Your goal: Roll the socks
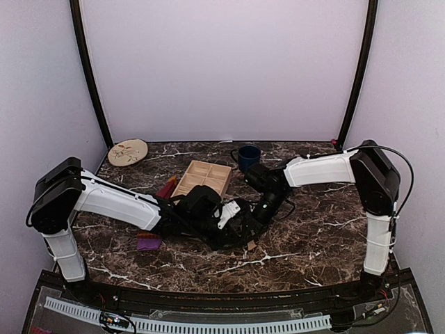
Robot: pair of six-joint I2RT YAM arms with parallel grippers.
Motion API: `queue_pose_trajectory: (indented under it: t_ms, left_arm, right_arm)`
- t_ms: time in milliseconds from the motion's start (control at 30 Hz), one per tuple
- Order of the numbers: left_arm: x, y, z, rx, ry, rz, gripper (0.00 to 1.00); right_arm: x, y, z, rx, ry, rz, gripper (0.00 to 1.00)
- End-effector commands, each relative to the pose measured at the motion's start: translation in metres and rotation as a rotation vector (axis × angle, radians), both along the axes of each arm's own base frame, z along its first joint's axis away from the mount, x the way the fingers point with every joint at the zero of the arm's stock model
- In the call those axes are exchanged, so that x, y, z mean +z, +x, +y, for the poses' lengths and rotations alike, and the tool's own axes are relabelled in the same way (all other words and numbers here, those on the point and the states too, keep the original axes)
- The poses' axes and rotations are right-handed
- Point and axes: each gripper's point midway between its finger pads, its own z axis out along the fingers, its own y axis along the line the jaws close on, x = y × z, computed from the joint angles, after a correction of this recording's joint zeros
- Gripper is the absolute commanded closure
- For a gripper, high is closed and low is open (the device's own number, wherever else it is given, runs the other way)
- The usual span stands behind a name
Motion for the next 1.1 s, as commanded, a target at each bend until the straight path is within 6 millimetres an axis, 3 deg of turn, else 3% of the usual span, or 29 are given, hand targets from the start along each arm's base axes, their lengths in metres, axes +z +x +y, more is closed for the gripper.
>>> queue_pose_trajectory:
  t_ms: [0,100,233,333,533,600,667,1067]
  left_arm:
    - [-0.017,0.002,0.018,0.021,0.050,0.040,0.86]
    - [-0.022,0.002,0.021,0.024,0.059,0.057,0.89]
    - [-0.027,0.001,0.023,0.030,0.065,0.086,1.00]
    - [-0.031,-0.001,0.023,0.036,0.068,0.111,1.00]
    - [-0.037,0.001,0.022,0.060,0.075,0.153,1.00]
    - [-0.037,0.004,0.022,0.078,0.073,0.170,1.00]
    - [-0.037,0.006,0.023,0.092,0.066,0.192,1.00]
    - [-0.036,0.009,0.021,0.110,0.082,0.282,1.00]
  right_arm:
    - [0.004,0.001,0.005,0.014,0.019,0.012,1.00]
    - [0.004,0.002,0.006,0.015,0.020,0.012,1.00]
    - [0.004,0.004,0.009,0.014,0.019,0.014,1.00]
    - [0.002,0.009,0.008,0.005,0.002,-0.005,0.97]
    - [0.000,0.017,0.003,-0.038,-0.029,-0.080,0.78]
    - [0.001,0.020,0.000,-0.061,-0.034,-0.106,0.65]
    - [0.001,0.022,-0.003,-0.081,-0.039,-0.129,0.60]
    - [-0.009,0.037,-0.030,-0.243,-0.106,-0.289,0.55]
